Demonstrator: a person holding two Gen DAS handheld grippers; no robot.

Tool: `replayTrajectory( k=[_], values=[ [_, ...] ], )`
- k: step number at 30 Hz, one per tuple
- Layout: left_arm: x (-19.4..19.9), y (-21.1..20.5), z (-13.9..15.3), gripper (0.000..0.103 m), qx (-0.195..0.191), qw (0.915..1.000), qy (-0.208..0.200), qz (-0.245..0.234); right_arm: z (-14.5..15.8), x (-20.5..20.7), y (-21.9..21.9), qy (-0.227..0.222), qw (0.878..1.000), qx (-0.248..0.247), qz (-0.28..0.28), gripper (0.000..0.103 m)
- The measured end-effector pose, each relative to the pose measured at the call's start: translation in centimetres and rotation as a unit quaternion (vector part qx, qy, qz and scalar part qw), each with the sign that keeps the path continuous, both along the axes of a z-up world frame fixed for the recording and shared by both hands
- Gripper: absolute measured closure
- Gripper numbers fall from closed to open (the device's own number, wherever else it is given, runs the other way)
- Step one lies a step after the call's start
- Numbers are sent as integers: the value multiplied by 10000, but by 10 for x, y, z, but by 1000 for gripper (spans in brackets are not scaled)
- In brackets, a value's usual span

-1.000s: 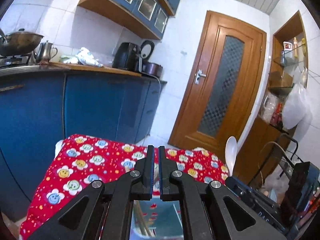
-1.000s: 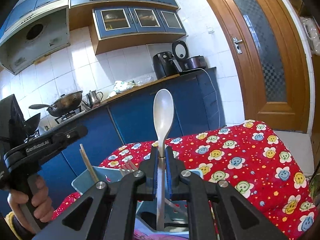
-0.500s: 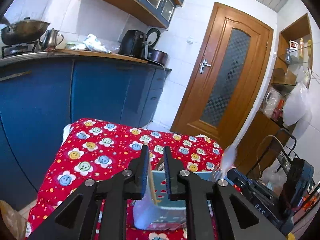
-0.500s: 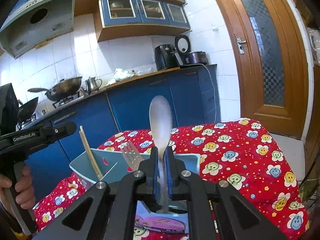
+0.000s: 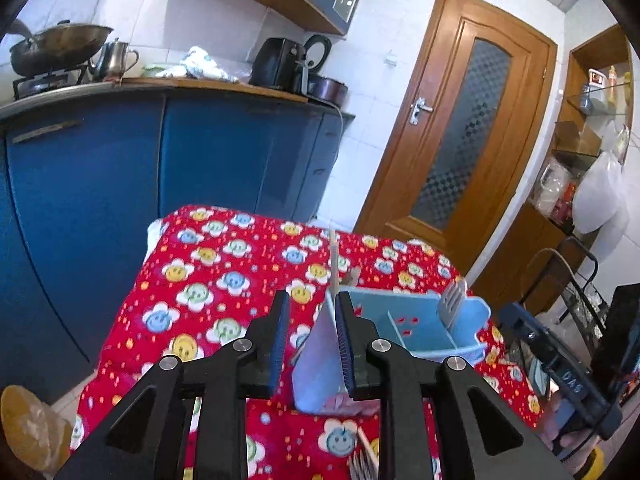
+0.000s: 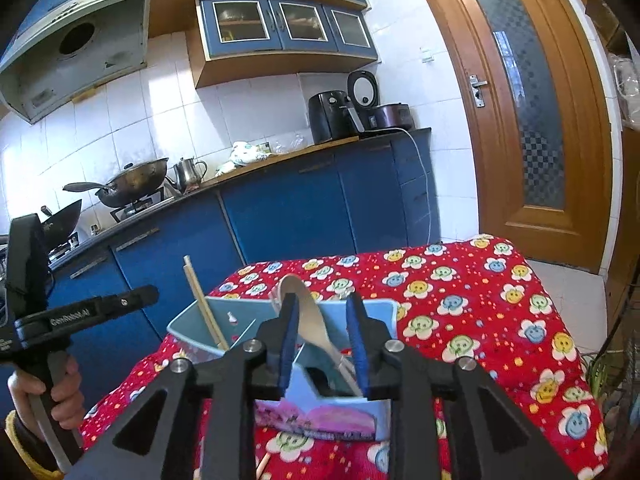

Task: Organize utensils
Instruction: 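Move both open tools back toward the remaining fork and chopsticks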

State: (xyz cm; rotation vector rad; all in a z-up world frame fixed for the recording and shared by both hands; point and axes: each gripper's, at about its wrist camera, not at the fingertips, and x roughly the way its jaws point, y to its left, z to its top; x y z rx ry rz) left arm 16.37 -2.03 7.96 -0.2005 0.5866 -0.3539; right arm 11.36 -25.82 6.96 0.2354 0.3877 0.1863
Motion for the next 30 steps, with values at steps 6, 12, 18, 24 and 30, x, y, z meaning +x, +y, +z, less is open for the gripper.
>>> replayTrajectory(
  k=[6,12,18,24,30],
  values=[
    [-16,-3,-12,79,223,9991,352,-114,-2,-18,7,413,9991,12,75,75],
    [-33,-4,-24,79,381,9968,673,-215,-13,-31,18,926,9955,-16,198,75],
    [-48,0,-36,73,444,9949,881,-228,-25,-42,36,1324,9902,-77,441,75],
    [-55,10,-46,72,551,9929,1041,-171,-34,-49,64,1509,9857,-268,702,75],
    [-58,22,-57,69,637,9913,1147,-81,-49,-46,87,1770,9794,-385,888,75]
  ],
)
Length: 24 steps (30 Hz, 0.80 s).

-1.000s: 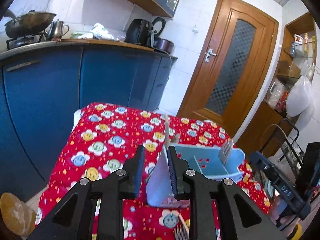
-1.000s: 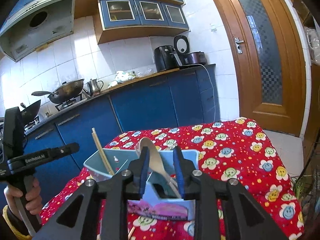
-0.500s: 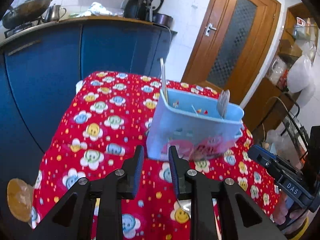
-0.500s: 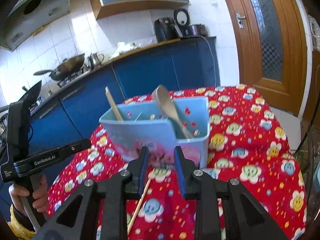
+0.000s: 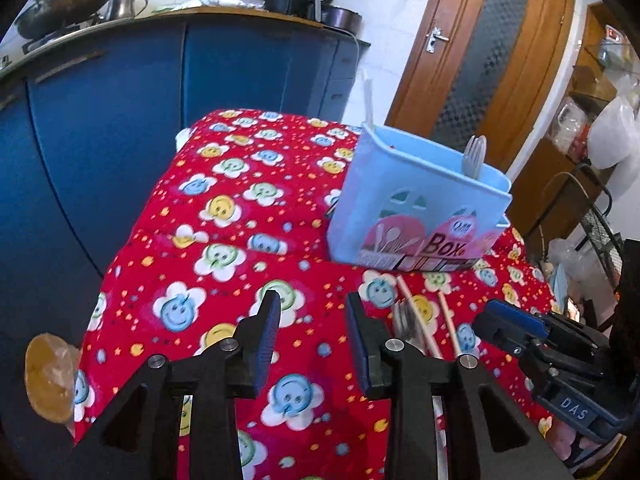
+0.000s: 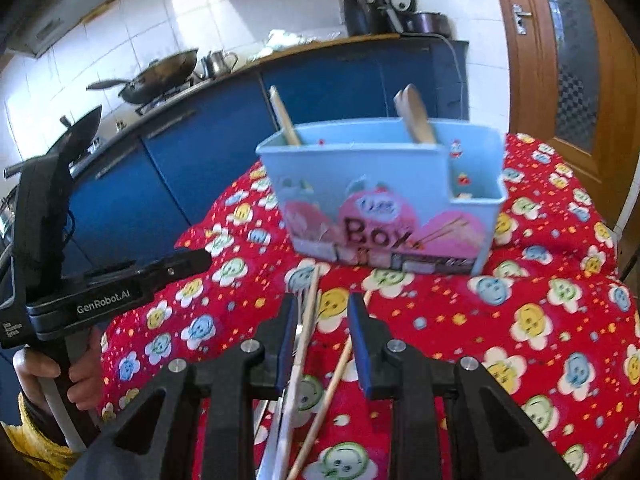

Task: Organize utensils
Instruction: 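Move both open tools back toward the remaining fork and chopsticks, then grasp a wooden chopstick with the right tool while the left tool grasps a metal fork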

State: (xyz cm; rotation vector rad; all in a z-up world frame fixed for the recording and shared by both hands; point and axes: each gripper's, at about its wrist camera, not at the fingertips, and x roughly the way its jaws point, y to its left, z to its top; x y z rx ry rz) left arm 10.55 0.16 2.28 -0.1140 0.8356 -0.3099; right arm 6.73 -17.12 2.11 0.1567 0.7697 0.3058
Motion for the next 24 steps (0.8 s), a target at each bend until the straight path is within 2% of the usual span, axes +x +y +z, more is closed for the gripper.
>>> replayTrajectory(
  k=[14,17,18,24],
  values=[
    [0,14,-17,69,-104,9996,229,95,-31,13,24,651,9970,-354,231,75],
    [0,14,-18,69,-106,9996,255,91,-35,17,23,761,9964,-309,229,84],
    [0,14,-19,69,-103,9996,262,90,-35,17,22,762,9965,-282,220,91],
    [-2,10,-18,68,-103,9995,304,50,-33,14,13,797,9965,89,216,95]
  ],
)
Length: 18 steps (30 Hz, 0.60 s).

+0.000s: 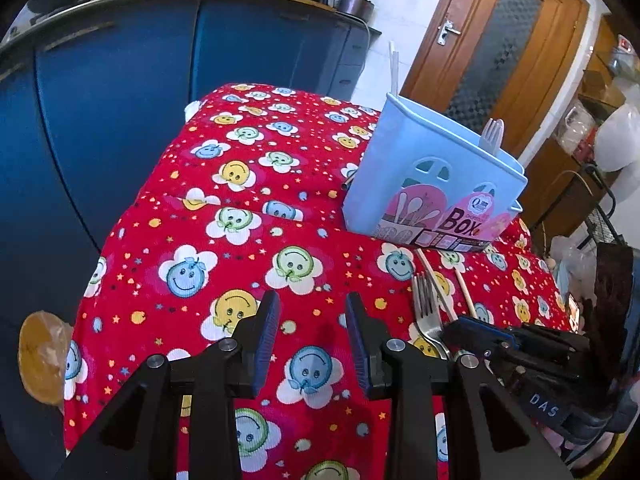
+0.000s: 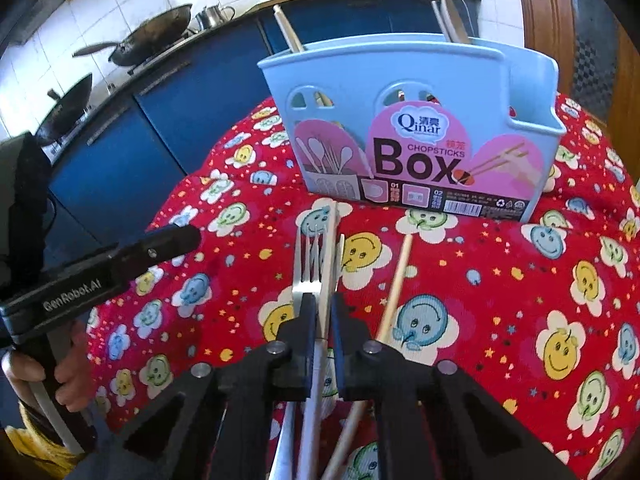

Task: Organize utensils
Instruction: 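Grasp a wooden chopstick with the right tool while the left tool grasps a metal fork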

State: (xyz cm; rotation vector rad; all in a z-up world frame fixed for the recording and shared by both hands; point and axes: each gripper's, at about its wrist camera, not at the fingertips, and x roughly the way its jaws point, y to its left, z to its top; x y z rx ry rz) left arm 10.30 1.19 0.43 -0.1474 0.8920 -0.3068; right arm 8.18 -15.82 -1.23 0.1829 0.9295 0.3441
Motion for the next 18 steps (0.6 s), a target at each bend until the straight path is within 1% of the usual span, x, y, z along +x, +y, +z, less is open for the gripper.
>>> replayTrajectory(
  k=[5,11,18],
  values=[
    [-4,-9,1,65,-37,9999,57,-154,12,-13,-13,-257,9985,473,-104,96],
    [-12,-26,2,64,-140,9986,200,-470,26,-30,-34,-602,9941,811,-404,96],
    [-20,-52,-3,64,-106,9955,436,-835,37,-54,-59,-939,9886,940,-707,96]
  ],
)
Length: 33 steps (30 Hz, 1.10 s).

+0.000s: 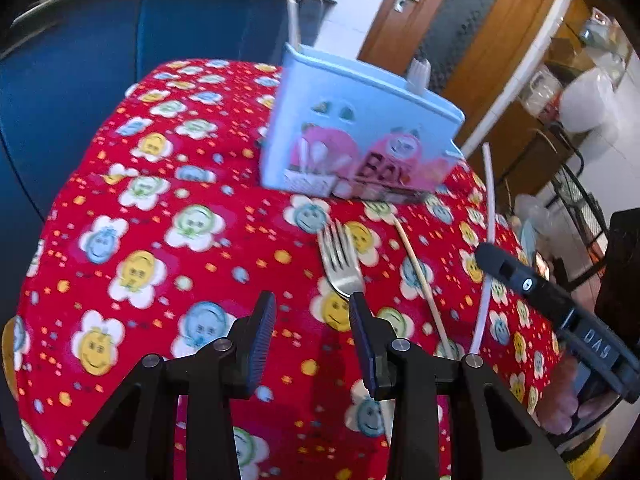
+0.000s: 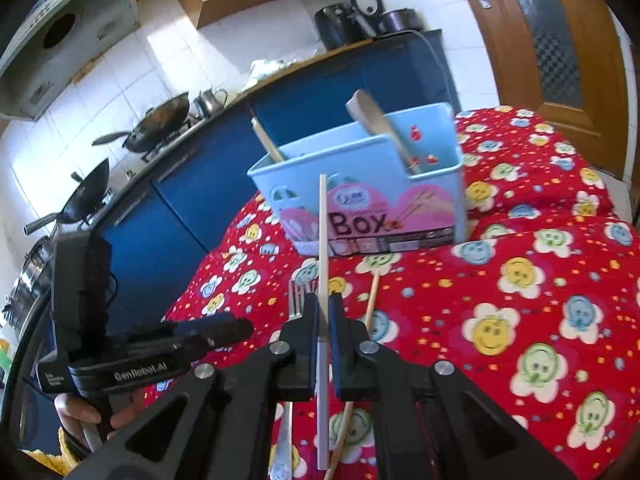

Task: Organize utensils
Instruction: 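Grasp a wooden chopstick with the right tool while the left tool grasps a metal fork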

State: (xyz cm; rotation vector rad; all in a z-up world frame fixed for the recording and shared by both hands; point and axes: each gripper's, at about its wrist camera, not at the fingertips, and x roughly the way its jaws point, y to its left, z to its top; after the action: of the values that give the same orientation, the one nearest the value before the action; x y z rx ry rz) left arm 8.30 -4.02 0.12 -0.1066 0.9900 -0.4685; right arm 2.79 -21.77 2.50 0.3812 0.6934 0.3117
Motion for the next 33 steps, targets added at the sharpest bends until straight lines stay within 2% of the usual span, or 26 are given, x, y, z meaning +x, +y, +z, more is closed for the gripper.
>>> replayTrajectory(
  k=[13,16,24,33],
  values=[
    [-17,-34,-14,64,557,9976,139,-393,1,-19,-30,-227,9992,215,-256,96],
    [-17,-38,-15,64,620,9972,65,-421,0,-20,-34,-255,9989,272,-271,96],
    [-3,-38,-17,64,391,9980,242,-427,-2,-23,-41,-280,9985,358,-311,96],
    [-13,-29,-18,64,282,9987,234,-341,-4,-24,-47,-266,9982,396,-361,96]
  ],
)
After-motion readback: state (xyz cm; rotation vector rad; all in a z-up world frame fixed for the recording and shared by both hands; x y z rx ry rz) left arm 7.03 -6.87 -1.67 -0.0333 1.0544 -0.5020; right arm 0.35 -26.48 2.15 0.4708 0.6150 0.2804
